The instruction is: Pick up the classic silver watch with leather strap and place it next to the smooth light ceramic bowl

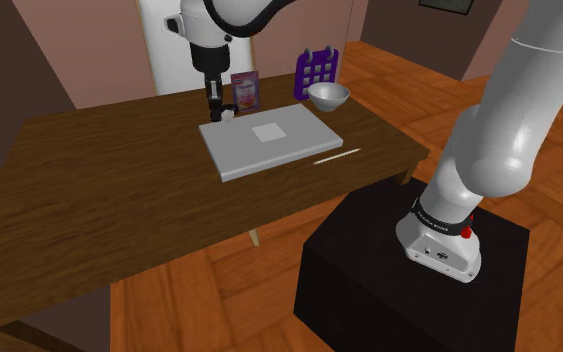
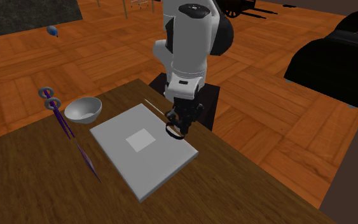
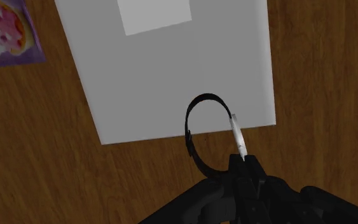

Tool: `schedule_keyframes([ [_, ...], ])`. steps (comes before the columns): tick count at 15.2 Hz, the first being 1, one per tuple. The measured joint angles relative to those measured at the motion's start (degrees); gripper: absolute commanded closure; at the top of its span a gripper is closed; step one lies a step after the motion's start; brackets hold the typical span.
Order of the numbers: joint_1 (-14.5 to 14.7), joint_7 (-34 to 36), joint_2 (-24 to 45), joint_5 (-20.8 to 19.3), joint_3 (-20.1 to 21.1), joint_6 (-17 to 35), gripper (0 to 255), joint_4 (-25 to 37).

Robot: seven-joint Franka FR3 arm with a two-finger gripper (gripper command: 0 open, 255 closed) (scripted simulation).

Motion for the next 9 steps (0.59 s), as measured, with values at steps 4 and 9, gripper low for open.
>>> schedule_keyframes([
  [4, -2.3, -5.4, -7.0, 2.2, -2.4, 2.0, 255, -8.6],
  [9, -4.4, -11.8, -14.4, 3.7, -5.9, 2.6, 255, -16.4],
])
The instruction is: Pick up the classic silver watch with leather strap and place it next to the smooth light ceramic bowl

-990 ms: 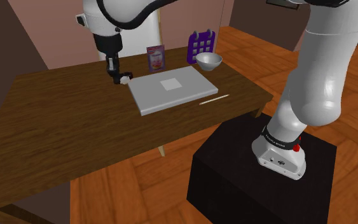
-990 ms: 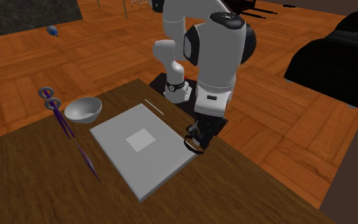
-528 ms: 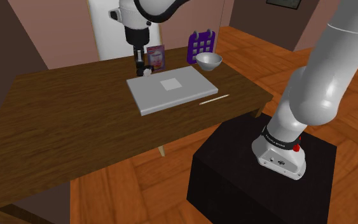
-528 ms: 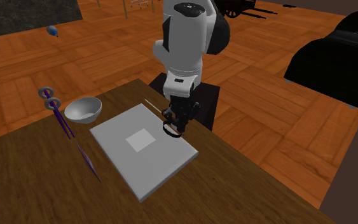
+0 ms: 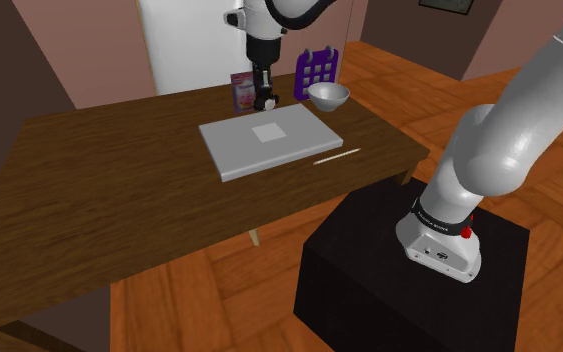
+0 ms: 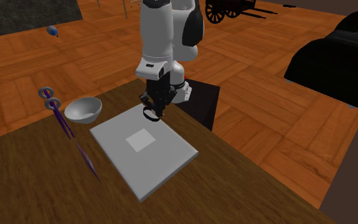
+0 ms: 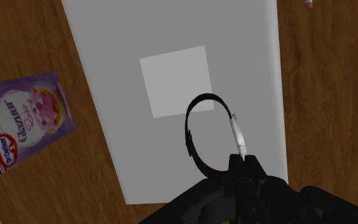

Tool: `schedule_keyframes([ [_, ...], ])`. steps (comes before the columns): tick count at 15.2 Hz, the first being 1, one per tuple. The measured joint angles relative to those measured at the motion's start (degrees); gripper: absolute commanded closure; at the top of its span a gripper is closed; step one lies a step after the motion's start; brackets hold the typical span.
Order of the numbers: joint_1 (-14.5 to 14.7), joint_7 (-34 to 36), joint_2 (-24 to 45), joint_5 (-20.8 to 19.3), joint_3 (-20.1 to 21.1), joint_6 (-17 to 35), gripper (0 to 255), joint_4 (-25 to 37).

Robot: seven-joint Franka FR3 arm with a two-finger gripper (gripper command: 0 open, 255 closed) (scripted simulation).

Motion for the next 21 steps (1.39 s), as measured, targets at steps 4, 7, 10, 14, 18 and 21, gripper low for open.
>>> schedule_keyframes([
  [4, -1.7, -5.3, -5.0, 0.3, -3.4, 0.2, 255, -5.1],
  [7, -3.2, -9.3, -8.1, 0.0, -6.2, 0.4, 255, -8.3],
  [10, -4.7, -13.3, -11.5, -0.7, -9.1, -0.2, 255, -11.1],
  [14, -6.8, -18.3, -14.6, -1.9, -12.8, -0.8, 255, -13.5],
  [18, -9.4, -24.0, -17.1, -3.8, -17.3, -0.9, 255, -15.8],
  [21, -11.2, -28.2, -18.2, -5.2, -20.6, -1.5, 255, -16.1],
])
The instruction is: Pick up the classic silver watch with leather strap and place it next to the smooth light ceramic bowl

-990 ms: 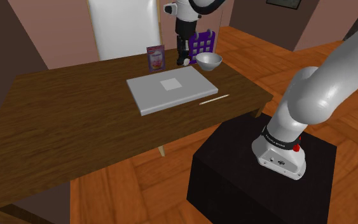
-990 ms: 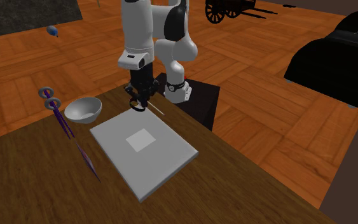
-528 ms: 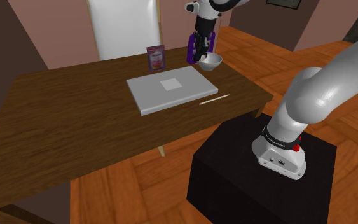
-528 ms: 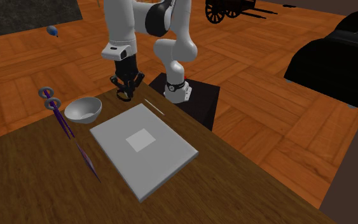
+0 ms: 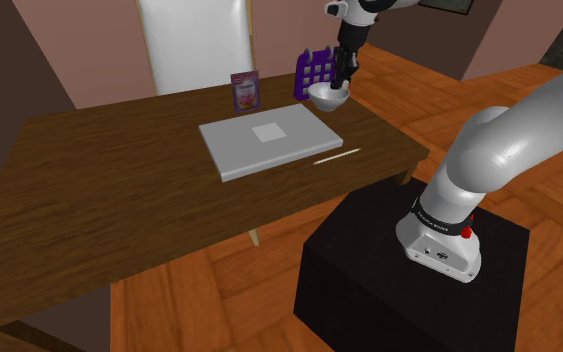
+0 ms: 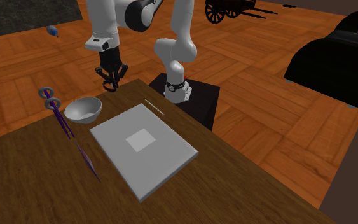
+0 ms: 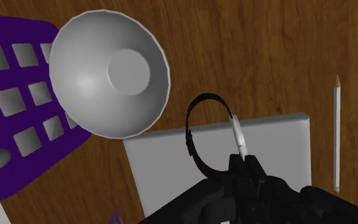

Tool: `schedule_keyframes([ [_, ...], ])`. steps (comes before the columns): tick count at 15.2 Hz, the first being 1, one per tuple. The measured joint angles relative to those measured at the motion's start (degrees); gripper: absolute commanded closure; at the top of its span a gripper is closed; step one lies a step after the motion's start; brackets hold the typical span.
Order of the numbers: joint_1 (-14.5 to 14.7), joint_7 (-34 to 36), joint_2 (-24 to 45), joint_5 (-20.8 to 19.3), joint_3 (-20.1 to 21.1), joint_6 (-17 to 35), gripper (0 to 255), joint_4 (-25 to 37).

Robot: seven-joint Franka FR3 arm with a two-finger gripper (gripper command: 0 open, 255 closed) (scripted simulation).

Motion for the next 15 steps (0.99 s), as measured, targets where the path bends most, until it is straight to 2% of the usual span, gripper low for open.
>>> schedule_keyframes([
  [15, -0.5, -1.5, 3.5, -0.8, -2.1, 11.9, 255, -8.3],
])
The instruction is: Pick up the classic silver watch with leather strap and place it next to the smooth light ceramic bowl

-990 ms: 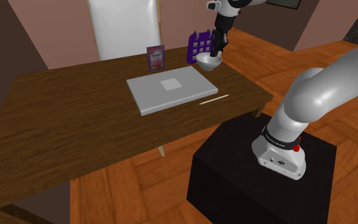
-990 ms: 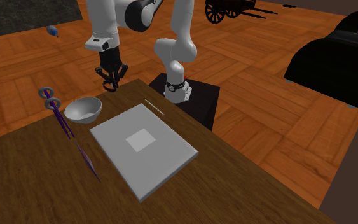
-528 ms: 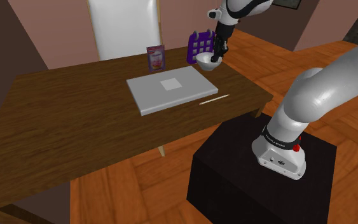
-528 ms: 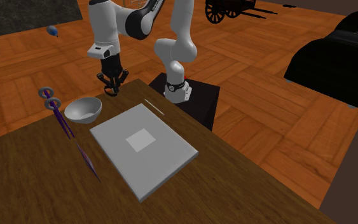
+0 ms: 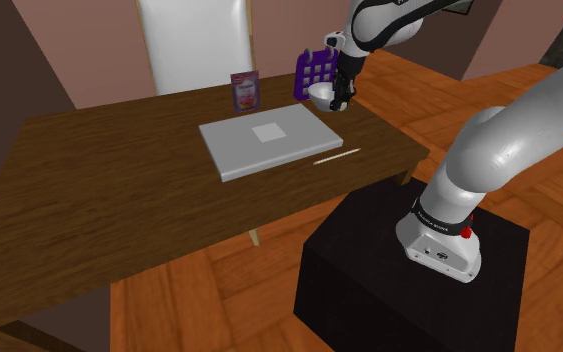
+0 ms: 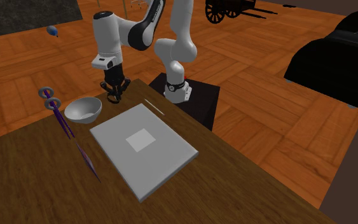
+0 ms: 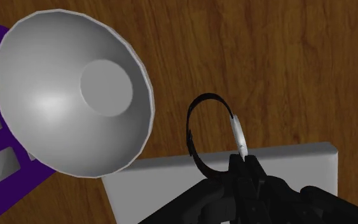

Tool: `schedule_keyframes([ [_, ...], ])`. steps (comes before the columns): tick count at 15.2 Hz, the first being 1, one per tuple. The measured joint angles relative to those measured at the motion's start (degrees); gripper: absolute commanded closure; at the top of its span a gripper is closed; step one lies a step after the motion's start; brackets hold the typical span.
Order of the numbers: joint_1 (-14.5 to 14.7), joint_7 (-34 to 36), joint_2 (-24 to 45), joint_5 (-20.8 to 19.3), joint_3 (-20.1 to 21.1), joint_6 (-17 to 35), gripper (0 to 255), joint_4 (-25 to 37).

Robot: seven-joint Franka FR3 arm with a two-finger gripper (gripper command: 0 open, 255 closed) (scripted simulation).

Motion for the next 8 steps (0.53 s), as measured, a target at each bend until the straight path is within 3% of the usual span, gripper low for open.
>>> schedule_keyframes([
  [8, 0.3, -0.5, 3.9, 0.2, -0.9, 7.3, 255, -3.4],
])
